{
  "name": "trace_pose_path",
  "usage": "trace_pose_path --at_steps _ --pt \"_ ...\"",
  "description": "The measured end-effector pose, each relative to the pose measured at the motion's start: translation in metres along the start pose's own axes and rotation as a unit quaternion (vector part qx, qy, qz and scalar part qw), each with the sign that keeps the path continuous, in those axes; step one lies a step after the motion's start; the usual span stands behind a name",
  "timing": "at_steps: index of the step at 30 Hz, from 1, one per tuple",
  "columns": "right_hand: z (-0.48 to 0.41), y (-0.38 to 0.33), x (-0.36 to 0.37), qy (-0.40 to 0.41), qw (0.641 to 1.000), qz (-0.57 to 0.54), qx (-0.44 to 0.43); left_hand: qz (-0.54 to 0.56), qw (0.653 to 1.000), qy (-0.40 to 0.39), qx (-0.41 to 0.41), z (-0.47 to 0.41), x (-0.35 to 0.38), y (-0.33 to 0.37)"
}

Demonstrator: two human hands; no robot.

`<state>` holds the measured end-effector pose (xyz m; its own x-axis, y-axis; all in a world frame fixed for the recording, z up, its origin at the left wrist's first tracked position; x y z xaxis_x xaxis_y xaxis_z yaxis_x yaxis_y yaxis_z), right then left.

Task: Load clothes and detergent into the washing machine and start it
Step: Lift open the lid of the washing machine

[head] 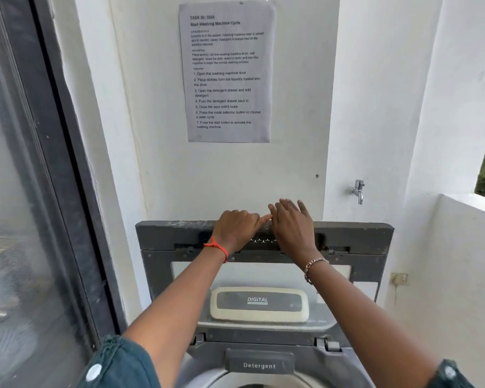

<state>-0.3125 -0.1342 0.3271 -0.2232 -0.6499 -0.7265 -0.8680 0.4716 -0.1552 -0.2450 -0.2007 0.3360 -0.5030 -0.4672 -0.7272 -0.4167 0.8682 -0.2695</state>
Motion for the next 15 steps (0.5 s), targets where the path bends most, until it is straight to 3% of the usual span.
trace_pose_path --at_steps 4,8,15 --pt "0.020 0.011 0.022 0.035 0.999 0.009 -0.023 -0.023 0.998 0.037 -0.054 0.012 0.024 -0.004" --pt "0.033 0.022 0.045 -0.002 0.999 0.034 -0.038 -0.040 0.998 0.001 -0.041 0.027 0.061 0.003" --pt "0.034 0.022 0.050 0.026 0.998 0.045 -0.039 -0.057 0.996 0.025 -0.056 0.026 0.071 0.002"
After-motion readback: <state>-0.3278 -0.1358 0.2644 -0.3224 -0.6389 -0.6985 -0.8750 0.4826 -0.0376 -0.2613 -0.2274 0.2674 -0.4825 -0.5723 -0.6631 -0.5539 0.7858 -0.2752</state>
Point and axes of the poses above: each hand's wrist, its own z-axis away from the middle knuckle, its own x-axis out of the palm, y = z × x, the point moved 8 cm from there along -z, towards the middle knuckle, and after that the axes turned 7 degrees about -z, right-handed, at the moved point
